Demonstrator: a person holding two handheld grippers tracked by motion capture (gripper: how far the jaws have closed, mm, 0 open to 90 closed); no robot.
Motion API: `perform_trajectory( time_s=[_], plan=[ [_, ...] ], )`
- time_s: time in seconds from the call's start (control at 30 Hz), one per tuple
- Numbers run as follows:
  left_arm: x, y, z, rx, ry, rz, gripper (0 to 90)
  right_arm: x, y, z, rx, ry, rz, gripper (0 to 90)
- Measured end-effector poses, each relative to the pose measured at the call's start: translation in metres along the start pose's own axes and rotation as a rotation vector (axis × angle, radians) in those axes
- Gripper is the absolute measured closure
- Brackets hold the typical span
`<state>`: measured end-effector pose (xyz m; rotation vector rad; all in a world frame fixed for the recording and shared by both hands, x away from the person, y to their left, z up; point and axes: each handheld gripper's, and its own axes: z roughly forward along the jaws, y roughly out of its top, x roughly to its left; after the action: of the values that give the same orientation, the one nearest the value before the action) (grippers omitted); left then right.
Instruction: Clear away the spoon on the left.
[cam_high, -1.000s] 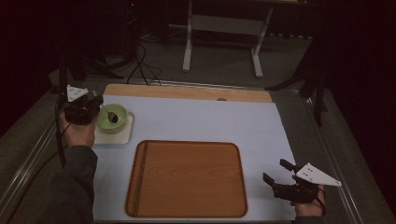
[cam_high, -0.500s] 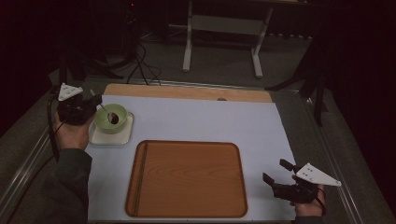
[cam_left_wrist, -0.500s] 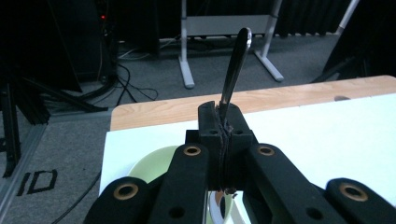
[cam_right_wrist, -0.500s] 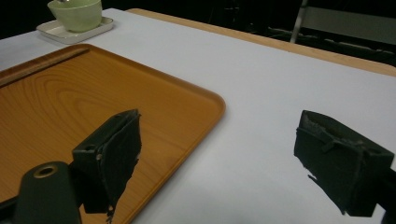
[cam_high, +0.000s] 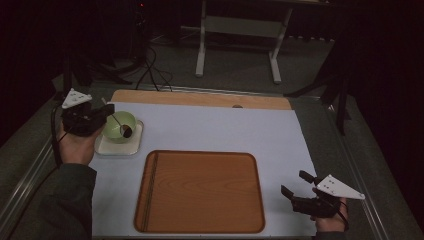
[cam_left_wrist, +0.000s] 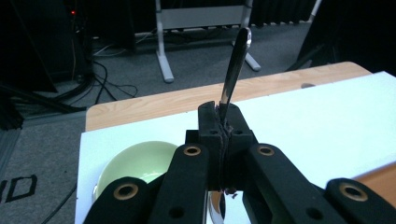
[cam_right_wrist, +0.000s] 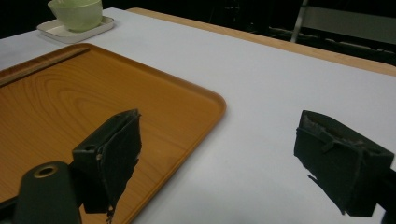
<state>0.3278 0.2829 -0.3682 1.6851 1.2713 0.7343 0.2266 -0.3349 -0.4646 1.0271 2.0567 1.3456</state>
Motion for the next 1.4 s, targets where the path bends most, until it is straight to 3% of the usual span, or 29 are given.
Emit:
perform_trajectory(
  time_s=[0.4, 0.63, 1.4],
  plan=[
    [-0.025, 0.001, -0.003, 0.038, -0.073, 0.056, 90.0, 0.000, 0.000, 0.000, 0.003, 0.000, -0.001, 14.4],
    [-0.040, -0.001, -0.007, 0.043, -0.083, 0.097, 90.0, 0.000, 0.000, 0.001, 0.005, 0.000, -0.003, 14.5],
    [-0.067, -0.011, -0.018, 0.077, -0.176, 0.078, 90.0, 0.001, 0.000, 0.001, 0.006, 0.004, -0.005, 14.5]
  ],
)
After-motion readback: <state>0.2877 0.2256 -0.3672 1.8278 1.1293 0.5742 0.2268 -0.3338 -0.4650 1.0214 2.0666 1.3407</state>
